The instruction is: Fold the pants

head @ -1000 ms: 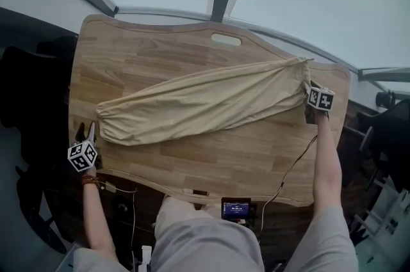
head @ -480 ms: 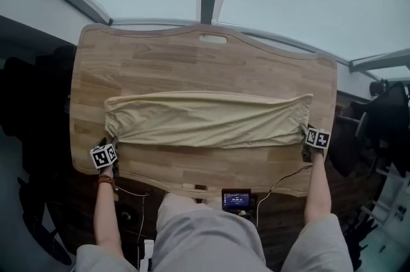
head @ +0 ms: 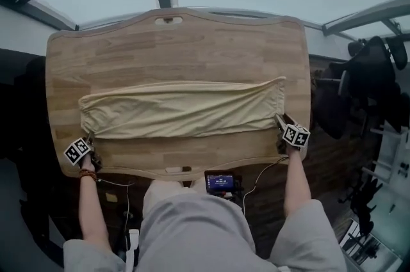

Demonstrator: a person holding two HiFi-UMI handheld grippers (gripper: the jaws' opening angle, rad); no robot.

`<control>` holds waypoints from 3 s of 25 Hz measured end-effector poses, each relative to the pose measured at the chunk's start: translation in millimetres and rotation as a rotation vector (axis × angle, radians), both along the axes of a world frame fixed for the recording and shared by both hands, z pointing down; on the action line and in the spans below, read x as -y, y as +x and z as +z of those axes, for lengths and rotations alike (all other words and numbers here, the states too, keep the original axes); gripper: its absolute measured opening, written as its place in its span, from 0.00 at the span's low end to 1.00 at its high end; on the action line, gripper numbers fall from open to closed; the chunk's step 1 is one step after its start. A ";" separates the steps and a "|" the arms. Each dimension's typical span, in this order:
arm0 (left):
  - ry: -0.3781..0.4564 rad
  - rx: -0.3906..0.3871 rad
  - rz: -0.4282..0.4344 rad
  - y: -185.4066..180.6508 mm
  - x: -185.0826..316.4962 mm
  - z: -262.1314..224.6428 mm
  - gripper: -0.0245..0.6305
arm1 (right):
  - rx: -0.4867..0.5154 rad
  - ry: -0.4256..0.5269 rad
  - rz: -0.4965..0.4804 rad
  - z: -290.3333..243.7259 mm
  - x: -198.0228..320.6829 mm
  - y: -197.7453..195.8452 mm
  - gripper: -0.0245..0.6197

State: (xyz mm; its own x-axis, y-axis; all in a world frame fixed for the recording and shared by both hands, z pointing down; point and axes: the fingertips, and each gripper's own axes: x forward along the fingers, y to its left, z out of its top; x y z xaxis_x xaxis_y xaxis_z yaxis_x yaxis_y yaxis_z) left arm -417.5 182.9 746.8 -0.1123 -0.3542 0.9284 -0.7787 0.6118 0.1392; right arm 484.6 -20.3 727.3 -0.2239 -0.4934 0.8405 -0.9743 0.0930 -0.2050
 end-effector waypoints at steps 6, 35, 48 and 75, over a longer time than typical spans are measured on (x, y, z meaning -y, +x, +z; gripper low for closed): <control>-0.040 0.095 0.090 7.0 14.3 0.9 0.26 | -0.204 0.042 -0.058 0.6 9.2 -12.3 0.24; -0.019 0.098 0.215 18.1 9.7 7.8 0.30 | -0.048 -0.057 0.321 -17.9 -19.0 -2.8 0.16; 0.141 0.015 0.340 27.3 12.5 0.9 0.30 | -0.390 0.130 -0.120 -136.6 19.2 -145.1 0.12; 0.499 0.175 1.200 259.9 126.4 -104.5 0.30 | 0.023 -0.045 -0.369 -36.8 -30.6 -409.8 0.32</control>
